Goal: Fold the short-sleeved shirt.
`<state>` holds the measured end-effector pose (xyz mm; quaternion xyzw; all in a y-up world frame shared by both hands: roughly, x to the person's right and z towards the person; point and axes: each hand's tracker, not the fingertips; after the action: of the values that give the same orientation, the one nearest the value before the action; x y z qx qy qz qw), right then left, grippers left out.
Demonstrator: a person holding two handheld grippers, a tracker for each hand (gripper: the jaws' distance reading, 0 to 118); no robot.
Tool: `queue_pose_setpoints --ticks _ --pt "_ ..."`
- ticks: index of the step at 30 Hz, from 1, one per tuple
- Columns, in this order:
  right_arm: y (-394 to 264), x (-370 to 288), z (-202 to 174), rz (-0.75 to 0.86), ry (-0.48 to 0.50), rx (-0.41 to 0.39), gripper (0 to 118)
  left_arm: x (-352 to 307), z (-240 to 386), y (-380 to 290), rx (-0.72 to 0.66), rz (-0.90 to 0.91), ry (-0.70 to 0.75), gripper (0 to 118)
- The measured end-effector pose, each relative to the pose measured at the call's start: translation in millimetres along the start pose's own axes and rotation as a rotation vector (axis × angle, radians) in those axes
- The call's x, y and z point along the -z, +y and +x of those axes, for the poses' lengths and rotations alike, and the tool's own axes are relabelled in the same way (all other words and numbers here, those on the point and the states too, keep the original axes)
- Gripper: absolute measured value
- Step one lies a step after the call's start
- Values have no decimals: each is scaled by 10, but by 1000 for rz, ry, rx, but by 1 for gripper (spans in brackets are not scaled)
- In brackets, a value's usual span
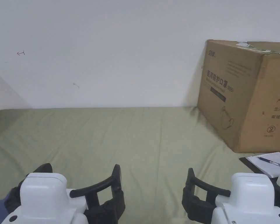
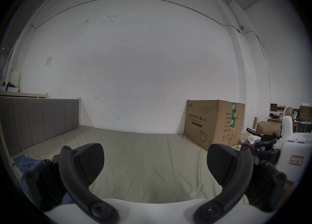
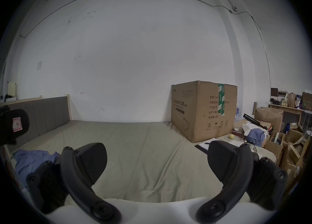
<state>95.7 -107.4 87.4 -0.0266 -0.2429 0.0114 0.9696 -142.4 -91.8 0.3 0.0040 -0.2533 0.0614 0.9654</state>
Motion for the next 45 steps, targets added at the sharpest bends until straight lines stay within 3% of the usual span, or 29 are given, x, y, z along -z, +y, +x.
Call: queue_pose_setpoints --ticks 3,6,7,8,9,10,12,13,17,20,24,28,33,38,45 --pt "-3 -27 -52 20 9 -12 108 -15 -27 14 -12 -5 -9 115" --pt "-1 -37 -62 21 49 -28 90 -33 -26 23 -17 -8 -23 102" --pt "1 -33 -77 19 47 -25 76 -33 -30 22 -18 -9 -22 91" --pt "-2 -24 -83 13 48 -24 46 -31 -24 20 -21 -4 -8 54" --pt "-8 -16 -92 5 49 -26 26 -23 -8 13 -17 4 16 23" --pt "-15 -14 -104 0 47 -31 15 -28 0 7 -13 18 54 6" --pt "-31 -24 -107 -2 62 -46 5 -40 -18 21 -16 17 8 0" --pt "-33 -25 -115 -1 58 -46 0 -40 -20 29 -14 4 3 0" --pt "-2 -29 -102 -4 78 4 0 -11 22 -1 37 -28 7 0" --pt "17 -22 -120 -6 79 -13 0 4 -57 30 -22 -41 -11 0" --pt "50 34 -180 -21 125 -5 0 -15 -144 105 12 -28 62 0" --pt "151 114 -440 -17 226 -2 0 -185 -492 246 -7 -10 147 0" --pt "211 121 -1068 -16 428 -34 0 -548 -1034 383 20 6 389 0" --pt "194 85 -1696 -55 646 12 0 -948 -1497 391 25 -29 576 0" --pt "32 12 -2164 -108 748 -79 0 -967 -2028 55 -40 -187 667 0"
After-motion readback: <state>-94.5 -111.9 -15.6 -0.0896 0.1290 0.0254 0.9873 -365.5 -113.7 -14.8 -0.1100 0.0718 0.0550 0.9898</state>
